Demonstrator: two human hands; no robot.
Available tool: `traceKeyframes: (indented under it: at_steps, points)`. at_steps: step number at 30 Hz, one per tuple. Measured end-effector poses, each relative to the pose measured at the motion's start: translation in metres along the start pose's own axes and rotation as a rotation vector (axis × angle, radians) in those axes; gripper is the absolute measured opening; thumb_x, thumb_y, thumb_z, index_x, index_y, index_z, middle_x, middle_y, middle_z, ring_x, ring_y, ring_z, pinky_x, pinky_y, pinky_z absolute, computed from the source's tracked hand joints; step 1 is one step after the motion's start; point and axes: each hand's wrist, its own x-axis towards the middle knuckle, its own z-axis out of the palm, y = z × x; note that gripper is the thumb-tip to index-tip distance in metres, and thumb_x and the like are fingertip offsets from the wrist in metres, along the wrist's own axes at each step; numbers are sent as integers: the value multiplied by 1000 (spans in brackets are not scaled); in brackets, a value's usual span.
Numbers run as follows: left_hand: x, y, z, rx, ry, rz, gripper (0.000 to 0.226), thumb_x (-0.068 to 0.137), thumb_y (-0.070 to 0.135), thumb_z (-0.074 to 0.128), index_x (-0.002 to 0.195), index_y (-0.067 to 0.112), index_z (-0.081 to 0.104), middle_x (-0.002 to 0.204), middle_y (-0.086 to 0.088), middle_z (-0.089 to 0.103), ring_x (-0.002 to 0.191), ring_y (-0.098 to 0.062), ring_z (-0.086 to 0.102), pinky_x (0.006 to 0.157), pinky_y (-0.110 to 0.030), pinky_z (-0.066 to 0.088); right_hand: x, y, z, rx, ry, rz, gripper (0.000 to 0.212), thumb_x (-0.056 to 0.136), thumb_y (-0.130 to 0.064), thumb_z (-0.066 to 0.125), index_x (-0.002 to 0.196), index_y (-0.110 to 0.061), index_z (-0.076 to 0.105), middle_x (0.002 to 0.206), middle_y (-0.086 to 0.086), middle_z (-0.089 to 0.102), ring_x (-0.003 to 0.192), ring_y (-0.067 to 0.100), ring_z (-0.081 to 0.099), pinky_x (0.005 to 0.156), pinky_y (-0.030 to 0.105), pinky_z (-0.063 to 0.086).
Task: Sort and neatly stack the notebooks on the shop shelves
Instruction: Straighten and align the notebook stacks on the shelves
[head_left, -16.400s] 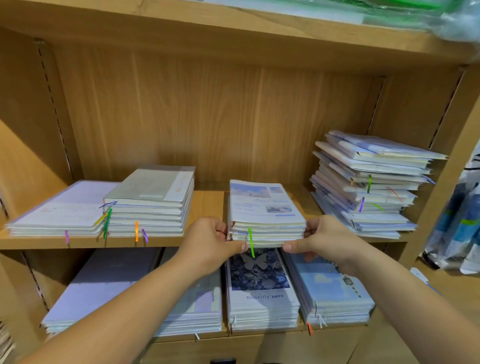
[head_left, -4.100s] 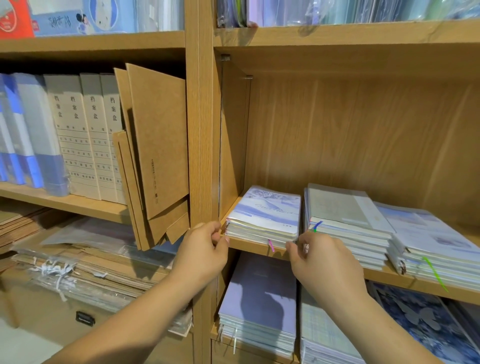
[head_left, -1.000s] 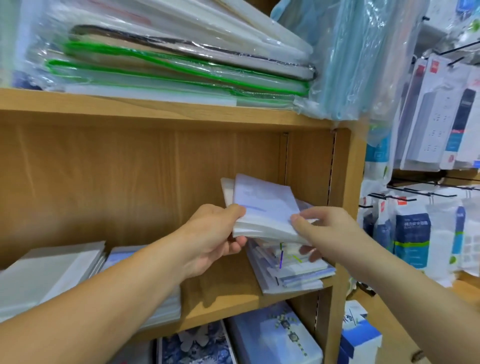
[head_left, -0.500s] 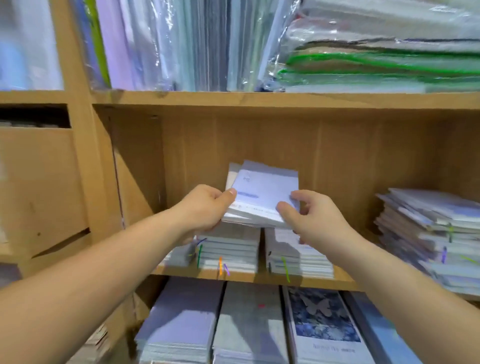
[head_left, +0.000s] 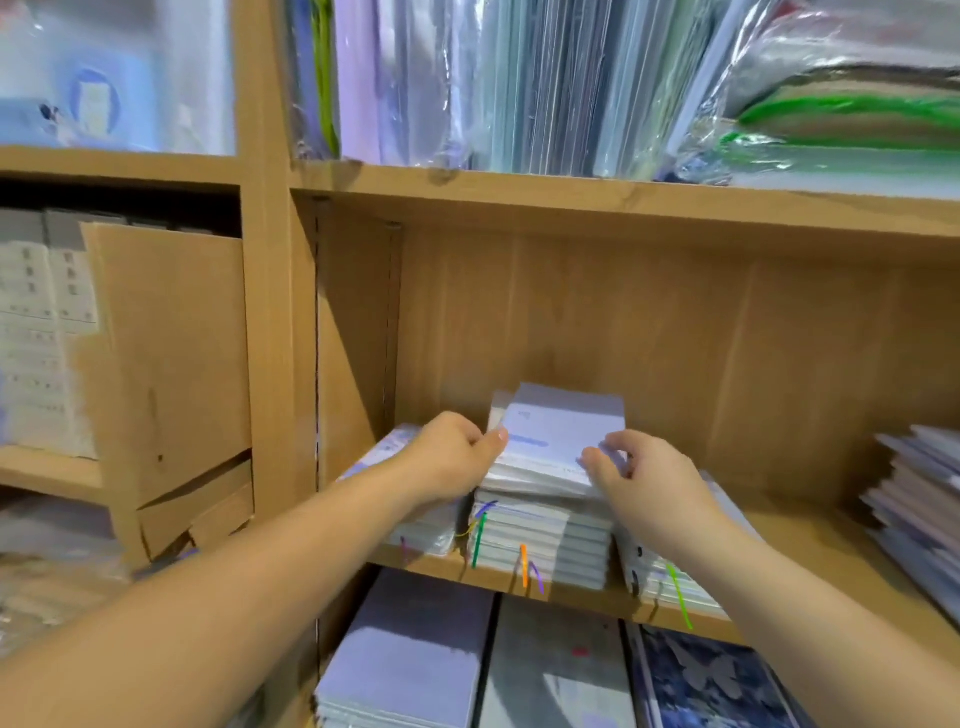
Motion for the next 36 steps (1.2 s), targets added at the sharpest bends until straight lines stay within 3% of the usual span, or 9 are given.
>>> traceKeyframes:
  at_steps: [3,6,8,11,18,23,30,34,36]
  points:
    - [3,-15,2,148,65,104,49,100,43,56,61,15,48,53,3,43,51,-14,39,53,-29,35,-3,11,0,-78,-103,-8,51,99,-57,53,125,-15,66,86,-8,63,73,8,53,61,26,40]
    - [1,-24,-10,142,21,212,22,101,41,56,101,29,75,88,10,70,80,-6,63,80,-30,53,-2,14,-10,-19,-97,-10,67,92,-67,56,134,-16,64,106,-8,67,96,12,61,73,26,43]
    - [-7,-27,-13,129,-107,241,37,92,52,67,129,48,64,108,20,67,93,4,63,83,-14,49,0,12,-16,26,-141,-22,78,83,-71,65,139,-17,61,123,-8,66,108,11,61,81,25,44]
    - [-13,-33,-2,208,-96,278,65,83,56,77,142,35,58,130,20,63,111,5,60,94,-17,50,3,10,-17,36,-204,-52,78,74,-69,76,132,-17,67,99,-15,64,81,2,56,68,20,42]
    - [-15,-34,10,87,32,255,45,78,41,87,117,27,70,101,11,72,91,-8,69,87,-36,58,3,14,-10,170,-285,-69,105,58,-75,76,144,-17,58,145,-11,57,127,9,54,92,22,43]
    - [-10,-36,6,-32,-41,218,36,77,38,88,107,32,69,99,7,74,88,-9,71,87,-31,59,-4,22,-6,238,-216,-61,96,62,-70,80,142,-21,60,142,-13,59,122,7,56,97,28,47]
    - [-4,-37,2,27,-22,193,48,85,37,82,130,32,67,91,11,69,79,-2,65,74,-11,49,-8,28,3,227,-151,-35,88,68,-61,85,143,-23,59,118,-8,71,103,5,65,89,35,57]
    - [-4,-37,1,77,-23,217,48,85,40,81,130,41,65,90,10,68,81,-2,66,75,-15,52,-9,29,3,167,-160,-44,89,65,-66,83,141,-24,61,107,-18,69,98,-1,63,79,26,54]
    - [-4,-36,1,36,-70,217,35,84,36,83,109,53,64,87,2,70,73,-1,65,77,-28,57,-9,27,2,169,-168,-39,83,64,-66,84,136,-30,65,118,-14,70,101,4,65,82,29,54]
